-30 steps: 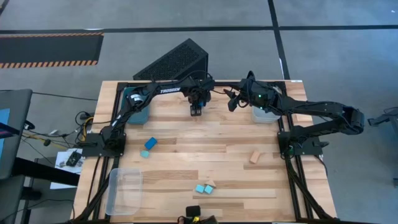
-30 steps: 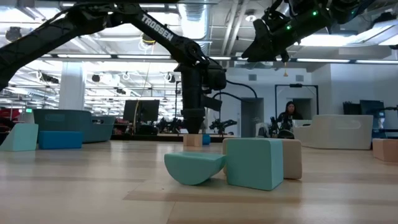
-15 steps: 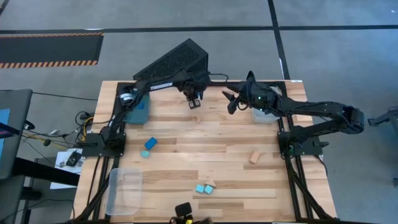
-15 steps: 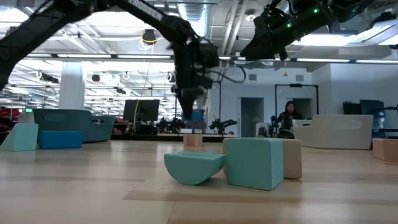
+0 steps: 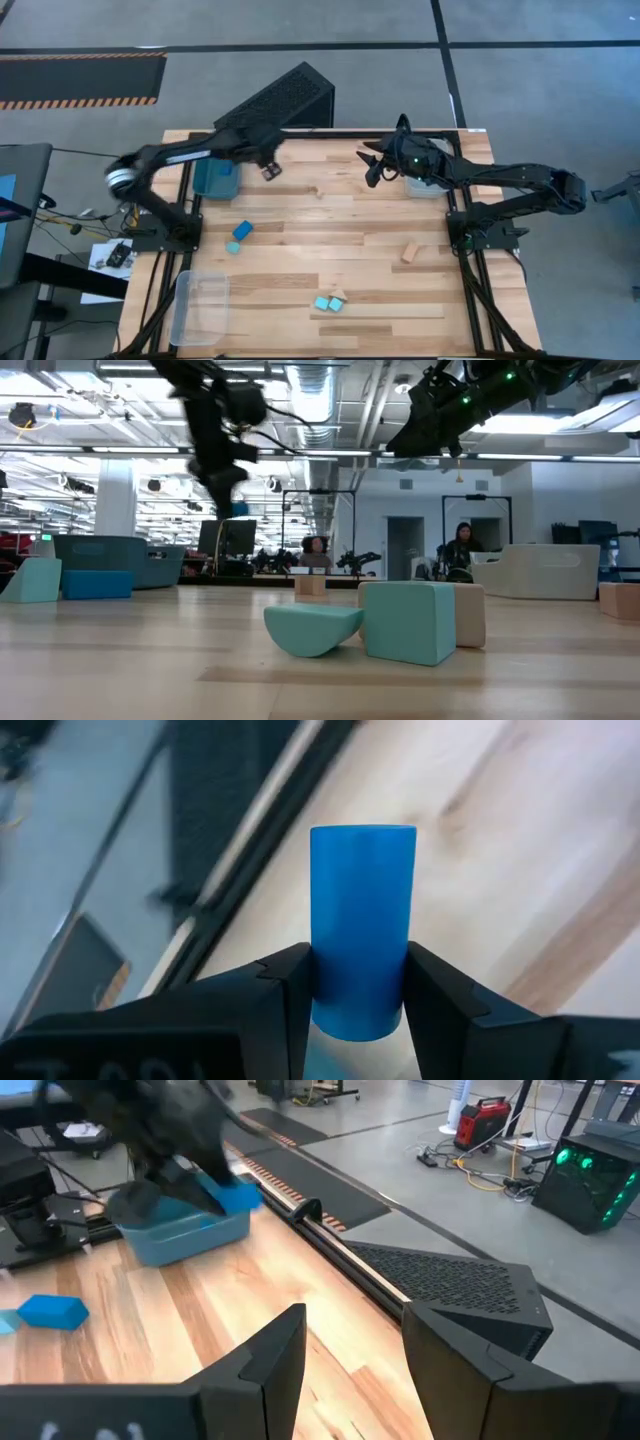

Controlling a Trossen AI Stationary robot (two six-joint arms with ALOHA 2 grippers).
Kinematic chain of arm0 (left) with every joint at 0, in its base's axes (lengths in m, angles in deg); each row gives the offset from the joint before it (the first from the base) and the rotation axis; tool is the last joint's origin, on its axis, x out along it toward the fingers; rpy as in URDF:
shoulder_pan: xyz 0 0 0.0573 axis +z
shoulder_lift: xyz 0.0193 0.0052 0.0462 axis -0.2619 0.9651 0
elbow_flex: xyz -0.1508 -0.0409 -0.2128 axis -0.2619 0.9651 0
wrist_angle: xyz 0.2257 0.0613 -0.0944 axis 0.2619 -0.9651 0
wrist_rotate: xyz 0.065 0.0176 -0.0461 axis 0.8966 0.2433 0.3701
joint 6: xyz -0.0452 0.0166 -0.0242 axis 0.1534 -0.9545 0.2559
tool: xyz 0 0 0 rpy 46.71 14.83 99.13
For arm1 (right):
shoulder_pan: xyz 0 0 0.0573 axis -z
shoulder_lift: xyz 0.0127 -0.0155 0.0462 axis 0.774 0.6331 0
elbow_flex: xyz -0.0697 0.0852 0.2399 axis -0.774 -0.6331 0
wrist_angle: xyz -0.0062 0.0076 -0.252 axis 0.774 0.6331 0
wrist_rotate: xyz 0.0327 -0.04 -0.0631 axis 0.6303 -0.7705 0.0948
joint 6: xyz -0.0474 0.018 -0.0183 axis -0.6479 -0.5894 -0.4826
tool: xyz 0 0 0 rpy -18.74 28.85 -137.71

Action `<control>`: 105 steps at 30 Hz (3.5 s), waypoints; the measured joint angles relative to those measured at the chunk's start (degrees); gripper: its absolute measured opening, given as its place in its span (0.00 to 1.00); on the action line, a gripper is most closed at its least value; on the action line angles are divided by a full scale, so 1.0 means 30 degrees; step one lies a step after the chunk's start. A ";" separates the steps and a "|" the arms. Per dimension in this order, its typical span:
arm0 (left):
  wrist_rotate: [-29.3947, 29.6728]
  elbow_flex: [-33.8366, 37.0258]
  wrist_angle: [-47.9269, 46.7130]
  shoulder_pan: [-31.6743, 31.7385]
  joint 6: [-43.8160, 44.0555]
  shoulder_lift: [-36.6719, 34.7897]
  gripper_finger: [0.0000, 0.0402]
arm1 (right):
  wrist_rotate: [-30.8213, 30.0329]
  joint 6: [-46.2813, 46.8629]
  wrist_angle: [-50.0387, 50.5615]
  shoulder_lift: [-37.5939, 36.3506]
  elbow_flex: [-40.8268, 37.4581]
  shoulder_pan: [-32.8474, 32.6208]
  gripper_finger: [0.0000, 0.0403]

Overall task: Sort & place blocks by color
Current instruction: Put the right blue block into the blue bin, then put the blue block into the blue bin

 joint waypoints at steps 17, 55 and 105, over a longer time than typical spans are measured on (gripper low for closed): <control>0.2352 0.7663 -0.0460 0.1205 0.7805 -0.8315 0.26 | 0.0019 0.0437 -0.0591 0.0000 0.0000 -0.0191 0.47; 0.2705 0.9076 0.2912 0.2395 0.6315 -0.3587 0.52 | 0.0015 0.0306 -0.1005 0.4646 0.0000 0.0461 0.47; 0.0635 0.9068 1.7405 0.6693 -0.1557 -0.1944 0.52 | 0.0073 -0.3031 -0.8152 1.1876 0.0015 0.5144 0.47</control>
